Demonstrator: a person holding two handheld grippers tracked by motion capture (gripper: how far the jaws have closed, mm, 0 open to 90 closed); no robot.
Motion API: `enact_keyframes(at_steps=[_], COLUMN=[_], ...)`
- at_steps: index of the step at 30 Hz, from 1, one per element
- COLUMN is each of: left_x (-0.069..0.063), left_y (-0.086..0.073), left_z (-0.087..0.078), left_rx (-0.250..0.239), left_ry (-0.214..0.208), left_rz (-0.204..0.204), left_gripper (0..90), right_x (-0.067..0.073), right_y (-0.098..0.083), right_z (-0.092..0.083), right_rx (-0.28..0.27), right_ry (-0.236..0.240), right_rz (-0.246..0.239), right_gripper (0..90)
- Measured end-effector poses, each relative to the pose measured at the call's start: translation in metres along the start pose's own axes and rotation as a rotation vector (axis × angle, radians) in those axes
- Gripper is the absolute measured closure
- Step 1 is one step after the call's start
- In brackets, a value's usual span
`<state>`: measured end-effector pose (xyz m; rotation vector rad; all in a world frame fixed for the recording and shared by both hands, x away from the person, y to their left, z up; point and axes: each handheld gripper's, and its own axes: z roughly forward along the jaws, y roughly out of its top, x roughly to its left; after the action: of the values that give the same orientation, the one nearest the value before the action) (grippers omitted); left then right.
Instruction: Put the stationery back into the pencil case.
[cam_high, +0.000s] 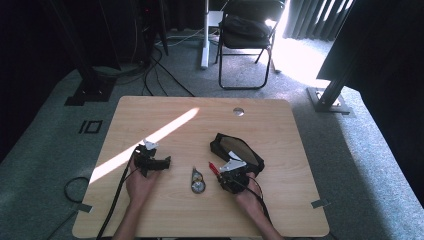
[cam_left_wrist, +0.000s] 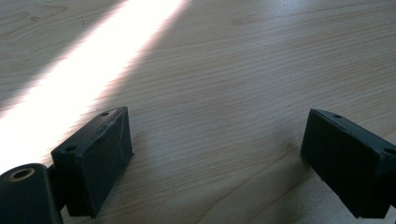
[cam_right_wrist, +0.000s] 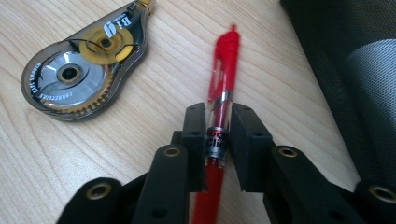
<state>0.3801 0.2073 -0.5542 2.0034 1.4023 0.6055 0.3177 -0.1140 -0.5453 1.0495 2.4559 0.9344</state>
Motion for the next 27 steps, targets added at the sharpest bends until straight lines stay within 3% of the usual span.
enact_keyframes(at_steps=[6, 12, 21, 27], left_x=[0.000, 0.000, 0.000, 0.000], left_y=[0.000, 0.000, 0.000, 0.000], left_z=[0.000, 0.000, 0.000, 0.000], left_rx=[0.000, 0.000, 0.000, 0.000], left_ry=[0.000, 0.000, 0.000, 0.000], left_rz=[0.000, 0.000, 0.000, 0.000], left_gripper=[8.9, 8.9, 8.9, 8.9], right_x=[-0.001, -0.003, -0.008, -0.006], right_y=[0.003, 0.006, 0.011, 0.011], right_z=[0.003, 0.005, 0.006, 0.006], right_rx=[-0.002, 0.006, 0.037, 0.029], right_ry=[0.003, 0.018, 0.058, 0.041], right_rz=[0.005, 0.007, -0.031, -0.047], right_gripper=[73.6, 75.8, 79.0, 79.7])
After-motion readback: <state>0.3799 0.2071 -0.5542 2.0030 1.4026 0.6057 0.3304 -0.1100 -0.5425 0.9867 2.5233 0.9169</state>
